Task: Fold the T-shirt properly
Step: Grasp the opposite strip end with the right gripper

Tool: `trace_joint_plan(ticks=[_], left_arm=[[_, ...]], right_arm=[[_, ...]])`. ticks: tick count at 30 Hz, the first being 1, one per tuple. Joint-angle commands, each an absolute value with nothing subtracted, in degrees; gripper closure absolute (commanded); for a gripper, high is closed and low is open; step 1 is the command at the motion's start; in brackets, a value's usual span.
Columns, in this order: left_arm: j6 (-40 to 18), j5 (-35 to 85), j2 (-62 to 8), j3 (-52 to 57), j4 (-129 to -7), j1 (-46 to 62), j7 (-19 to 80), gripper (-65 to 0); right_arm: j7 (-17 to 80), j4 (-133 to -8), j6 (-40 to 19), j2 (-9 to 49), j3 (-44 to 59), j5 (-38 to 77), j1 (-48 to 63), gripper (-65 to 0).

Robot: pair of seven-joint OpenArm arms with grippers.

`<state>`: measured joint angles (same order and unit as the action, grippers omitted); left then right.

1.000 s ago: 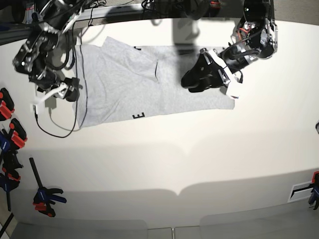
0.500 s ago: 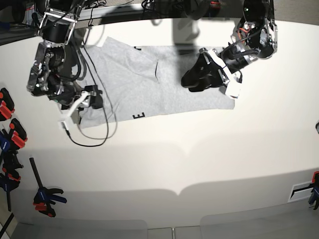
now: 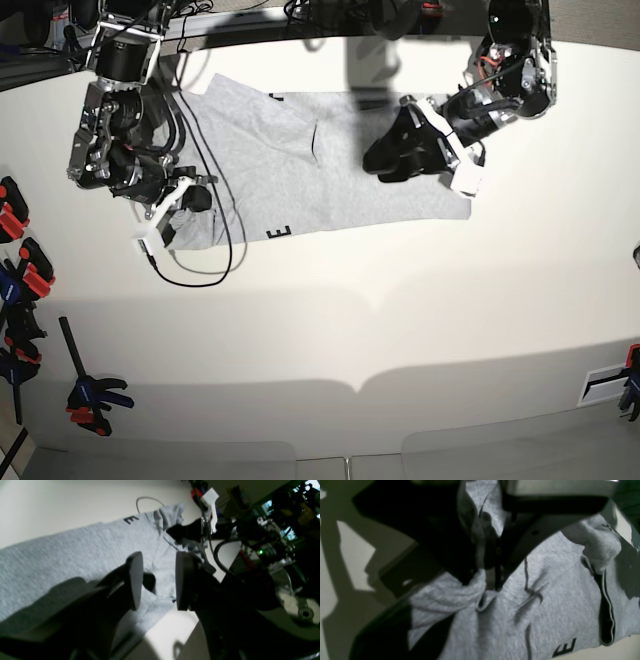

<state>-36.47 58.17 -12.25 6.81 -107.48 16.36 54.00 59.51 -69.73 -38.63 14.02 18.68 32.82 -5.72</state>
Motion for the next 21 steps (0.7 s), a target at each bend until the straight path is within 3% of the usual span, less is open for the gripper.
trace_joint_plan(ticks=[1, 9, 13, 16, 21], left_arm=[[-37.2, 58.0, -12.6, 7.0, -108.5, 16.0, 52.6, -20.3], [-37.2, 37.5, -12.5, 7.0, -108.3, 17.2, 46.9, -20.3], [-32.4, 29.6, -11.9, 6.9, -108.2, 20.3, 37.7, -19.9], [-28.0, 22.6, -10.4, 5.4, -107.6, 21.6, 33.3, -16.2], [-27.1, 12.1, -10.3, -3.0, -105.1, 20.8, 28.8, -11.0]], right_arm=[[60.2, -69.7, -38.0, 14.9, 18.5, 29.2, -6.3, 0.0], [59.0, -69.7, -34.3, 17.1, 26.8, 22.9, -10.8, 0.0], [60.5, -69.8, -34.4, 17.3, 31.0, 23.9, -12.6, 0.0], [65.7, -70.0, -34.7, 16.7, 31.1, 29.6, -12.6, 0.0], [67.6, -73.1, -35.7, 11.4, 31.1, 32.4, -12.7, 0.0]])
